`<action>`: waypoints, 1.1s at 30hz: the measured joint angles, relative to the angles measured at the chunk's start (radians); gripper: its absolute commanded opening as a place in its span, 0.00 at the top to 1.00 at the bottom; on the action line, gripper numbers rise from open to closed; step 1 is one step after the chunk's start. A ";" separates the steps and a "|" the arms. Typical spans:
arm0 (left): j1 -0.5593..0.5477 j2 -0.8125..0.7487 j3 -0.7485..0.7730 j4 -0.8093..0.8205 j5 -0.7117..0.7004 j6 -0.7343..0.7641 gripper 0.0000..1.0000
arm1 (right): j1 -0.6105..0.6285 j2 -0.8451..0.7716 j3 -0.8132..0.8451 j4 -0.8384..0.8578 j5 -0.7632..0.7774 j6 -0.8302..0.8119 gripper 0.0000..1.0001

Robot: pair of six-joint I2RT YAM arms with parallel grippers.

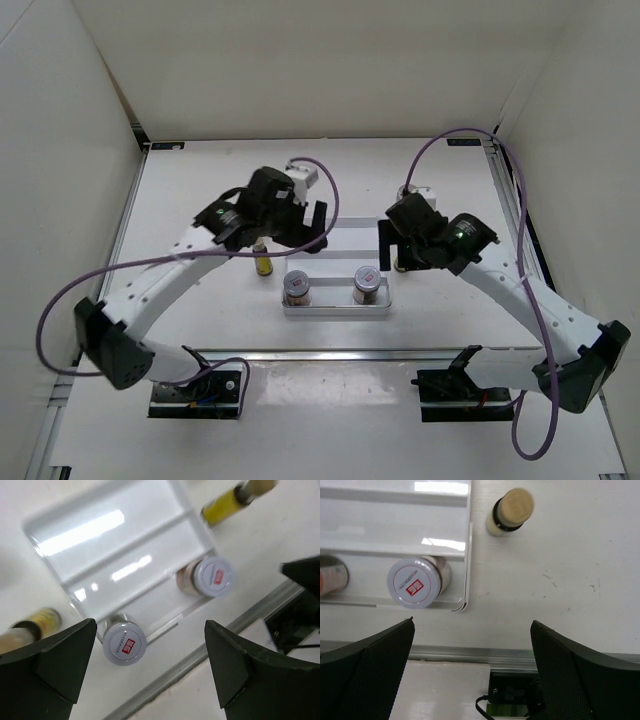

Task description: Organize the condiment bottles

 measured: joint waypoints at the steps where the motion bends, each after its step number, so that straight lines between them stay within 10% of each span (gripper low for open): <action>1: 0.003 -0.047 0.020 0.006 -0.023 0.006 0.00 | -0.020 -0.001 0.010 0.000 0.002 -0.006 0.00; 11: 0.243 -0.428 -0.113 0.073 -0.372 0.075 0.00 | -0.179 0.111 0.044 0.075 0.014 -0.135 0.02; 21: 0.400 -0.472 -0.415 0.056 -0.407 0.023 0.00 | -0.287 0.286 0.042 0.193 -0.082 -0.202 0.26; 33: 0.401 -0.495 -0.430 0.116 -0.407 0.015 0.00 | -0.355 0.312 0.030 0.249 -0.183 -0.211 0.63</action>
